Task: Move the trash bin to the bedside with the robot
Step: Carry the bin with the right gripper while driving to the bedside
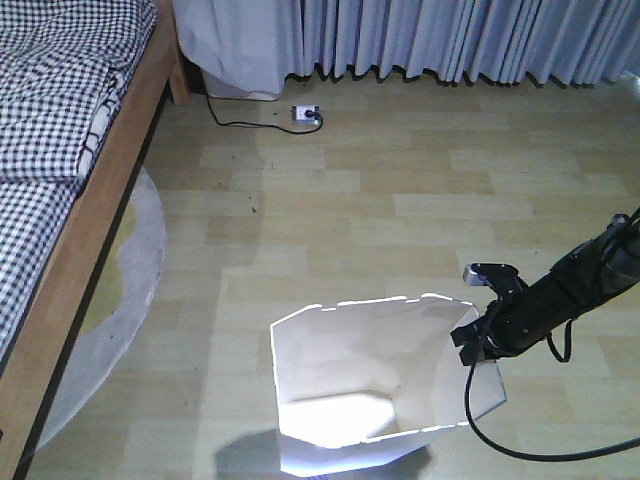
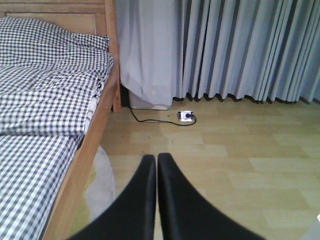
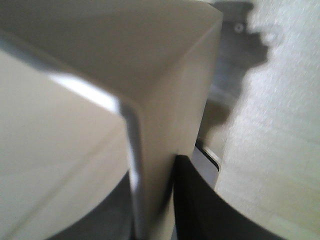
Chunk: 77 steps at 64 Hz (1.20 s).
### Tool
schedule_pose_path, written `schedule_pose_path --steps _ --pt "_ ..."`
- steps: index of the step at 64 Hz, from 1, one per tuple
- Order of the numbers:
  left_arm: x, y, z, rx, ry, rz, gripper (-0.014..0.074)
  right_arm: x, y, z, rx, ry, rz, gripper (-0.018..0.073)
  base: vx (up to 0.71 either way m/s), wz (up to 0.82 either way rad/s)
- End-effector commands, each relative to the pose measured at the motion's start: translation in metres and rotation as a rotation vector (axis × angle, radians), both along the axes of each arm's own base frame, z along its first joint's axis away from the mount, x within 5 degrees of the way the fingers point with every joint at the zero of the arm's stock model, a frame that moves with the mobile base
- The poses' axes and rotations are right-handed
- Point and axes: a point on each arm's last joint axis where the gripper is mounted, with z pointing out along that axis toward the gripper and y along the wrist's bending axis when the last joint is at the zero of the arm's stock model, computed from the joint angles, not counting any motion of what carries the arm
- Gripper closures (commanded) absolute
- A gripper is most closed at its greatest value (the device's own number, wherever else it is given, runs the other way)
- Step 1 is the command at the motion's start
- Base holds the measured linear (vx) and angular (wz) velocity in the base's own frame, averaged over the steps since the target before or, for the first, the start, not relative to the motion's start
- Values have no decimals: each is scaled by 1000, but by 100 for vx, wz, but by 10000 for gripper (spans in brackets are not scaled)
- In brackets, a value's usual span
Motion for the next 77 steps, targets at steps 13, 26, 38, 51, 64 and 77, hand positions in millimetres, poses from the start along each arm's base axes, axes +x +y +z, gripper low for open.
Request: schedule_pose_path --steps 13,26,38,51,64,77 --pt "1 0 -3 -12 -55 -1 602 9 8 32 129 -20 -7 565 46 -3" --pt "1 0 -3 -12 -55 -1 602 9 8 32 129 -20 -7 565 45 2" --pt "1 0 -3 -12 -55 -1 602 9 8 32 129 -20 -7 565 43 3" --pt "1 0 -3 -12 -55 -1 602 9 8 32 129 -20 -7 565 41 3" --pt "1 0 -3 -12 -55 -1 602 9 8 32 129 -20 -7 565 40 2" --pt "1 0 -3 -12 -55 -1 602 9 8 32 129 -20 -7 565 40 -1"
